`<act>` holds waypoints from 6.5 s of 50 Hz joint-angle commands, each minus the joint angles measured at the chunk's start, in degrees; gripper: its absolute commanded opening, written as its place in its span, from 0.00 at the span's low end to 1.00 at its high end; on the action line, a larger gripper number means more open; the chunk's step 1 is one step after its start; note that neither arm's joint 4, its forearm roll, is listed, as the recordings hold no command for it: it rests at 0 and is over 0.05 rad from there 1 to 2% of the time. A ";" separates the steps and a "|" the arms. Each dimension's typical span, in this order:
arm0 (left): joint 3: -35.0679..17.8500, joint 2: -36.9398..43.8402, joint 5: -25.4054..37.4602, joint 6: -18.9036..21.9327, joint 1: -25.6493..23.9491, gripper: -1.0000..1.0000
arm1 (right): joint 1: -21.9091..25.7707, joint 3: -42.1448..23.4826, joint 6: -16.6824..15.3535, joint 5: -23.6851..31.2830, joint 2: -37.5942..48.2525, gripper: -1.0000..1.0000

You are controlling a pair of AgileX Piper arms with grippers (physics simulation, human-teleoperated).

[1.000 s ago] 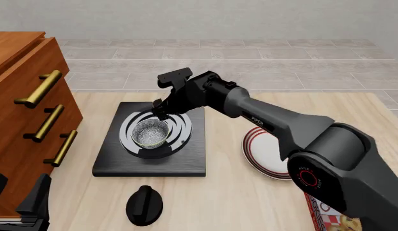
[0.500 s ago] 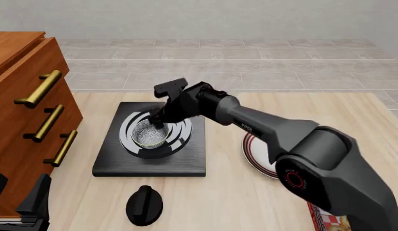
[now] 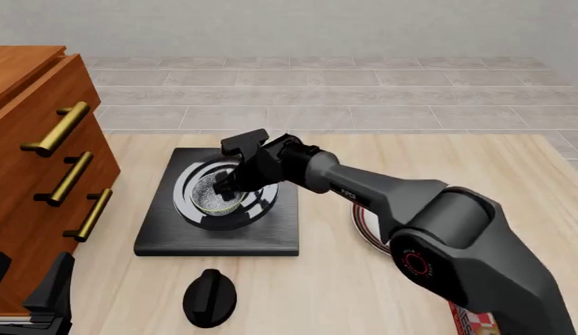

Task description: Pick the akita bowl on the stove and place it on the plate.

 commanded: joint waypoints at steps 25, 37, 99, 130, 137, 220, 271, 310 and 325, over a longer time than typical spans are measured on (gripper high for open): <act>0.00 0.00 0.00 0.00 0.00 1.00 | -0.62 3.41 2.00 -2.40 0.55 0.00; 0.00 0.00 0.00 0.00 0.00 1.00 | -1.15 8.64 2.60 -4.12 -5.58 0.00; 0.00 0.00 0.00 0.00 0.00 1.00 | -12.71 34.60 5.87 -18.40 -24.57 0.00; 0.00 0.00 0.00 0.00 0.00 1.00 | -20.75 40.79 6.83 -21.54 -28.84 0.00; 0.00 0.00 0.00 0.00 0.00 1.00 | -23.04 43.21 7.06 -22.29 -30.23 0.00; 0.00 0.00 0.00 0.00 0.00 1.00 | -36.75 65.32 12.38 -36.99 -35.87 0.00; 0.00 0.00 0.00 0.00 0.00 1.00 | -39.41 69.00 13.13 -44.41 -28.69 0.00; 0.00 0.00 0.00 0.00 0.00 1.00 | -36.17 71.20 9.65 -39.03 -44.21 1.00; 0.00 0.00 0.00 0.00 0.00 1.00 | -36.81 72.41 8.78 -37.25 -48.34 1.00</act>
